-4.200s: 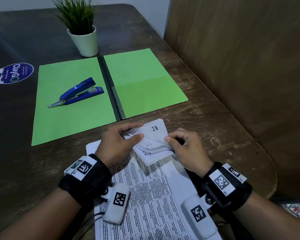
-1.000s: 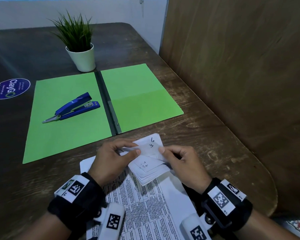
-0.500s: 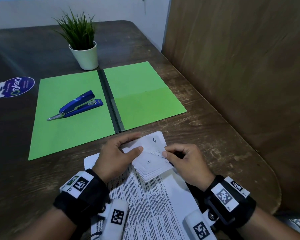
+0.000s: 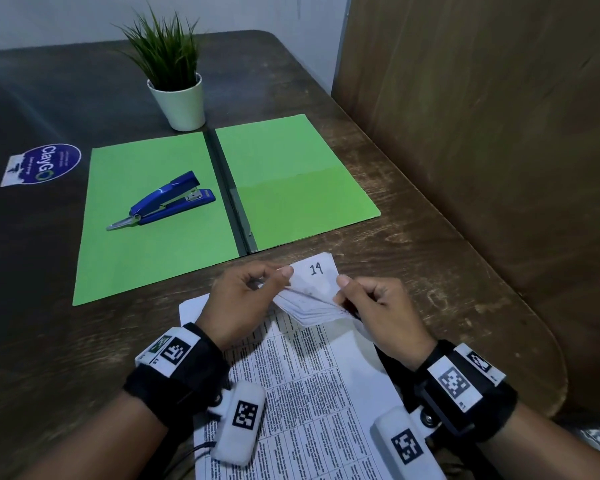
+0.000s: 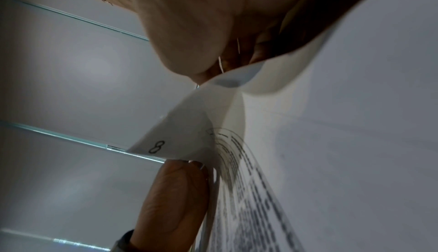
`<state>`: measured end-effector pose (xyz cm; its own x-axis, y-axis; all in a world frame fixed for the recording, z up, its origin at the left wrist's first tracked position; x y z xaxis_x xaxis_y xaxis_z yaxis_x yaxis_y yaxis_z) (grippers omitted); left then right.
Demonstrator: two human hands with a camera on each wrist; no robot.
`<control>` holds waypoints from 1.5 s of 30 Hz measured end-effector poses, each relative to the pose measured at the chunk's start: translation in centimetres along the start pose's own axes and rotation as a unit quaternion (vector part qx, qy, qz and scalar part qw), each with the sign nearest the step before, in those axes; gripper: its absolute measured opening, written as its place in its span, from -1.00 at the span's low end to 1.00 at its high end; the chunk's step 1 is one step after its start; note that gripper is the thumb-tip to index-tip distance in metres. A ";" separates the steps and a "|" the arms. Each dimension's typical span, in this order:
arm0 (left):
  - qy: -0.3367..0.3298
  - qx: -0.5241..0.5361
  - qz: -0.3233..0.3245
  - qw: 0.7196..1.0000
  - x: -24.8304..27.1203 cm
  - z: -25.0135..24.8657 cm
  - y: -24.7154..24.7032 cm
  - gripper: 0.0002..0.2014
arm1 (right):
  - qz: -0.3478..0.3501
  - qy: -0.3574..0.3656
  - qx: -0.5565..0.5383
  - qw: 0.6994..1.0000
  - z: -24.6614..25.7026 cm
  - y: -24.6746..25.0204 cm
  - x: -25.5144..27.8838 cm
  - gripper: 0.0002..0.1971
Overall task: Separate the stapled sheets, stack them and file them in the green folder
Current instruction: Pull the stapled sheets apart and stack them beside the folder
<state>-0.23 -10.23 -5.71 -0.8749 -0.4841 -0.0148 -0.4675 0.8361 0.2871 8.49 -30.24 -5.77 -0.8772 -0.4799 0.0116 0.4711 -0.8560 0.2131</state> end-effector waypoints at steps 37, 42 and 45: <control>0.001 -0.012 0.010 1.000 -0.2 0.7 0.1 -0.86 | 0.013 0.017 0.058 0.998 -0.6 -0.2 -0.2 -0.74; 0.002 -0.007 0.001 1.000 -0.3 0.9 0.2 -0.93 | 0.024 0.021 0.052 0.998 -0.2 -0.3 0.0 -0.68; 0.004 0.004 0.009 1.000 -0.1 0.4 0.0 -0.75 | -0.030 0.013 -0.011 0.999 -0.1 0.3 -0.1 -0.68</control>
<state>-0.18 -10.04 -6.05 -0.8820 -0.4713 -0.0023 -0.4531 0.8465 0.2795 8.71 -30.46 -5.83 -0.9010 -0.4331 -0.0265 0.4207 -0.8869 0.1907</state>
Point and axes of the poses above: each hand's wrist, its own x-axis away from the middle knuckle, its own y-axis out of the back of the hand, z = x × y, the point moved 5 cm from there along -x, towards the middle knuckle, and after that the axes turned 2 degrees about -z, right-handed, at the moved point
